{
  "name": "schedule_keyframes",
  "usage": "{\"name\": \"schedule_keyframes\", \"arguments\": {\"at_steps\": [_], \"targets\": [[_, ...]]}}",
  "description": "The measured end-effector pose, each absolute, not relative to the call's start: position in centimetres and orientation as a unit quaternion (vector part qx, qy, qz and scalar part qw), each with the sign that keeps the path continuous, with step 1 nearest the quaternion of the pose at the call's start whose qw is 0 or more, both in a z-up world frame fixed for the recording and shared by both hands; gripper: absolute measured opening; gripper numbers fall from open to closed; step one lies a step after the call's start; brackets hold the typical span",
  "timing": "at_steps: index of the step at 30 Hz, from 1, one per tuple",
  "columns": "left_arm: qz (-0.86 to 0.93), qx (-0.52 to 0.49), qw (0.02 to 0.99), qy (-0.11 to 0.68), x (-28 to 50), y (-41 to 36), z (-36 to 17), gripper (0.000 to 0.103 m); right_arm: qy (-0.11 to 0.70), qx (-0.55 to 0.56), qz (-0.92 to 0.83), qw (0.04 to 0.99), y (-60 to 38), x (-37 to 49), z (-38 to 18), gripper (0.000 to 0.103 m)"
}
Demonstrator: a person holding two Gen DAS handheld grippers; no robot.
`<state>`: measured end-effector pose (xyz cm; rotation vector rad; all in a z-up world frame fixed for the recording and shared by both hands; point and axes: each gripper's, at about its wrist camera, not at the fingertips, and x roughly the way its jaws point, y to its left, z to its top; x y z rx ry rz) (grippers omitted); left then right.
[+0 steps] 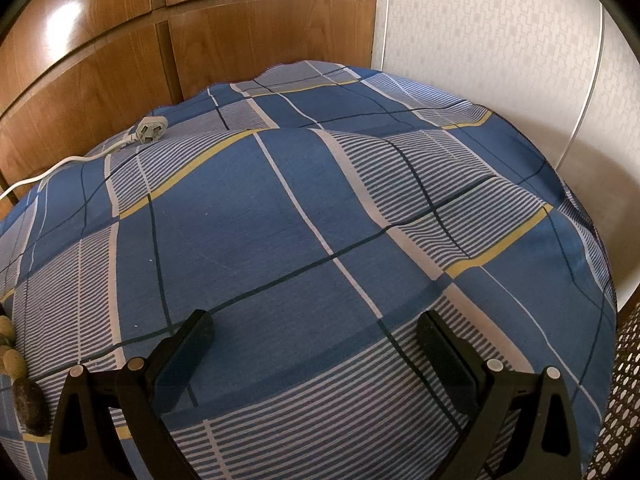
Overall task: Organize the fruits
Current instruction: 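Reach the right gripper to the dark round mushroom and grasp it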
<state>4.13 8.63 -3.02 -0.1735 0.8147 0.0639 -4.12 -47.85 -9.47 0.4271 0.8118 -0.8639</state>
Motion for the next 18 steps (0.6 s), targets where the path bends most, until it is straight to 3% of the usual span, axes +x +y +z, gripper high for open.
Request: {"name": "schedule_keyframes", "arguments": {"at_steps": [7, 13, 18], "targets": [[0.026, -0.089, 0.915, 0.393, 3.4, 8.7, -3.0, 0.089, 0.386, 0.205, -0.401, 0.805, -48.0, -4.1, -9.3, 0.101], [0.02, -0.095, 0.915, 0.392, 3.2, 8.9, -2.8, 0.089, 0.396, 0.215, -0.356, 0.818, -47.1, -3.6, -8.1, 0.075], [0.018, -0.097, 0.917, 0.388, 3.0, 9.0, -2.6, 0.089, 0.397, 0.22, -0.232, 0.86, -43.9, -2.0, -6.3, 0.074]]}}
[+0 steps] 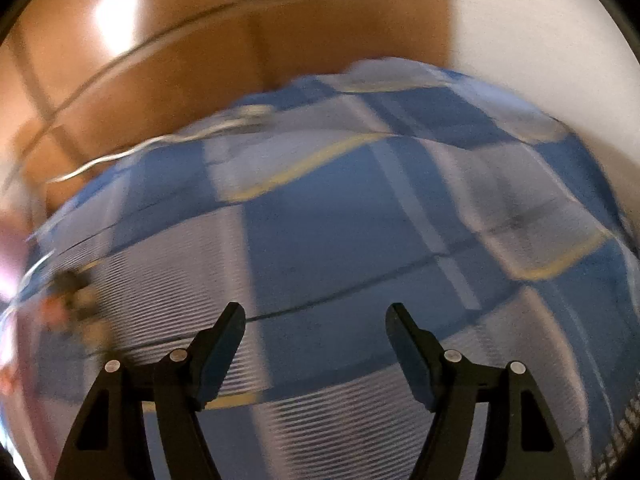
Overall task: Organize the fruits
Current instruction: 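Reach the right gripper to the dark round mushroom and grasp it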
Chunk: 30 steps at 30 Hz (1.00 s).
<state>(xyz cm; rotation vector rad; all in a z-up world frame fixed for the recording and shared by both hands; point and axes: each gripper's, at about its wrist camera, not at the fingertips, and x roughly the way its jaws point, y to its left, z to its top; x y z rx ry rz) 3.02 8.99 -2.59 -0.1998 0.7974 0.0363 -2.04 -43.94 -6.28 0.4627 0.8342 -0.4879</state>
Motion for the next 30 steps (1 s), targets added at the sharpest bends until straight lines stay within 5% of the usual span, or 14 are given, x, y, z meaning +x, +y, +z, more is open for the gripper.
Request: {"name": "schedule_keyframes", "arguments": {"at_steps": [6, 13, 15, 17, 30], "targets": [[0.02, -0.102, 0.916, 0.388, 2.8, 9.3, -2.6, 0.089, 0.421, 0.167, -0.046, 0.89, -36.9, 0.4, -5.3, 0.074], [0.042, -0.111, 0.915, 0.385, 2.3, 10.4, -2.5, 0.093, 0.464, 0.097, -0.024, 0.88, -32.3, 2.8, -7.2, 0.073], [0.053, -0.116, 0.913, 0.389, 2.4, 10.9, -2.6, 0.093, 0.476, 0.082, -0.033, 0.875, -32.1, 3.4, -7.9, 0.055], [0.061, -0.121, 0.909, 0.394, 2.5, 11.3, -2.9, 0.093, 0.474, 0.052, -0.046, 0.878, -31.6, 3.5, -8.0, 0.047], [0.058, -0.127, 0.903, 0.406, 2.5, 11.3, -3.7, 0.093, 0.463, 0.052, -0.026, 0.884, -31.2, 1.7, -6.4, 0.047]]}}
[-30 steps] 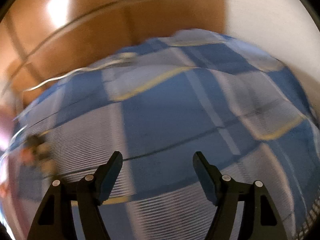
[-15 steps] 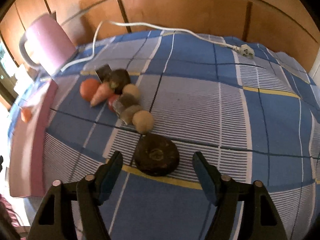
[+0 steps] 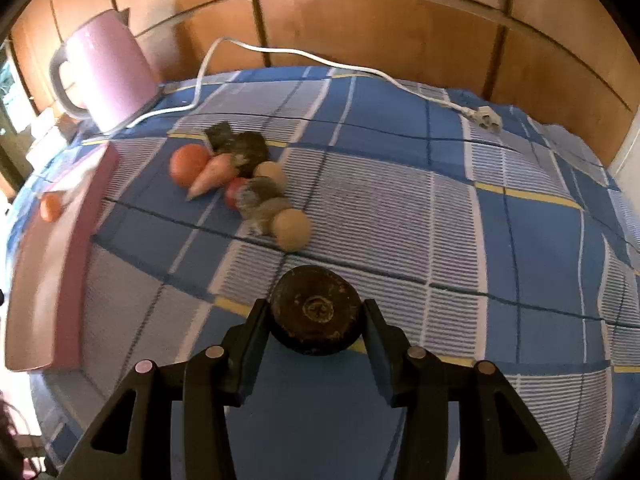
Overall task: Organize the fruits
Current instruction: 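Reach the right gripper to the dark round mushroom and grasp it, then carry the dark mushroom with the right gripper into the tray and release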
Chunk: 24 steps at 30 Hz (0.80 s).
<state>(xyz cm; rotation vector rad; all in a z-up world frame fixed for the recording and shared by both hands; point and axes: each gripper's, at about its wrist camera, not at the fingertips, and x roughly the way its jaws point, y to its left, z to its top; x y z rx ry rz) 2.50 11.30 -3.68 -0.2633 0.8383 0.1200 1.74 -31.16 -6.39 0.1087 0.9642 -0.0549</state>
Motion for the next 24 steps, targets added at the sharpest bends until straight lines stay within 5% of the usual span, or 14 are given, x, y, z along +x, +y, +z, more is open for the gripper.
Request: {"name": "schedule_keyframes", "arguments": {"at_steps": [24], "targets": [[0.06, -0.139, 0.901, 0.407, 2.2, 12.0, -3.9, 0.094, 0.436, -0.037, 0.231, 0.869, -11.3, 8.1, -2.3, 0.047]]}}
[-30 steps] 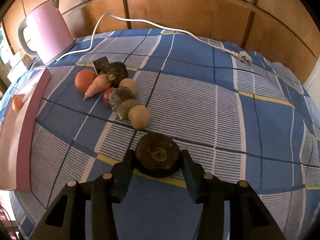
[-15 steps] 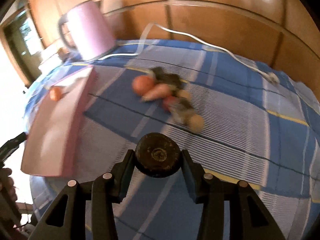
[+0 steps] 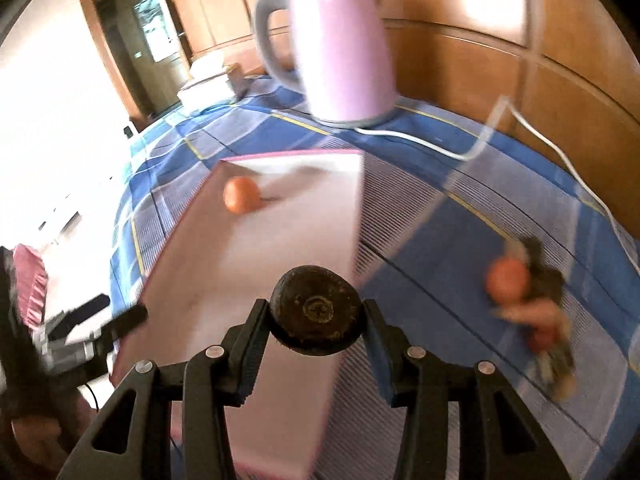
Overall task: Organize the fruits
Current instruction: 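Carry the dark mushroom with the right gripper into the tray and release, then move the left gripper back toward the produce cluster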
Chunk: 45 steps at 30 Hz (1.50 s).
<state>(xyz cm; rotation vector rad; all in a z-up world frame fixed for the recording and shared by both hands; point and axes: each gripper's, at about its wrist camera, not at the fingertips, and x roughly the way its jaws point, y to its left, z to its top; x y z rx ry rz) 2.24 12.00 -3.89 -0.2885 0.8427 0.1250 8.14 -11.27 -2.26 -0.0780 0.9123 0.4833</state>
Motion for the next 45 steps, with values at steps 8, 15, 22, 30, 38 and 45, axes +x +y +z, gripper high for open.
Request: {"name": "schedule_keyframes", "arguments": {"at_steps": [8, 15, 22, 30, 38, 45], "targets": [[0.064, -0.142, 0.898, 0.412, 2.2, 12.5, -4.2, 0.094, 0.436, -0.059, 0.209, 0.873, -7.2, 12.2, -3.5, 0.06], [0.065, -0.141, 0.898, 0.412, 2.3, 12.4, -4.3, 0.094, 0.424, -0.03, 0.19, 0.885, -9.9, 11.4, -2.6, 0.069], [0.059, -0.133, 0.9, 0.411, 2.2, 11.9, -4.0, 0.094, 0.398, -0.021, 0.151, 0.905, -14.3, 8.0, -1.8, 0.069], [0.053, -0.123, 0.905, 0.405, 1.9, 11.2, -3.5, 0.094, 0.382, 0.001, 0.068, 0.921, -20.8, 4.5, -1.9, 0.069], [0.047, -0.114, 0.907, 0.402, 1.7, 10.6, -3.2, 0.094, 0.368, 0.033, -0.046, 0.928, -27.9, 1.6, -2.9, 0.069], [0.041, -0.102, 0.909, 0.402, 1.6, 10.0, -3.1, 0.094, 0.373, 0.08, -0.147, 0.913, -34.4, -1.0, -4.6, 0.069]]}}
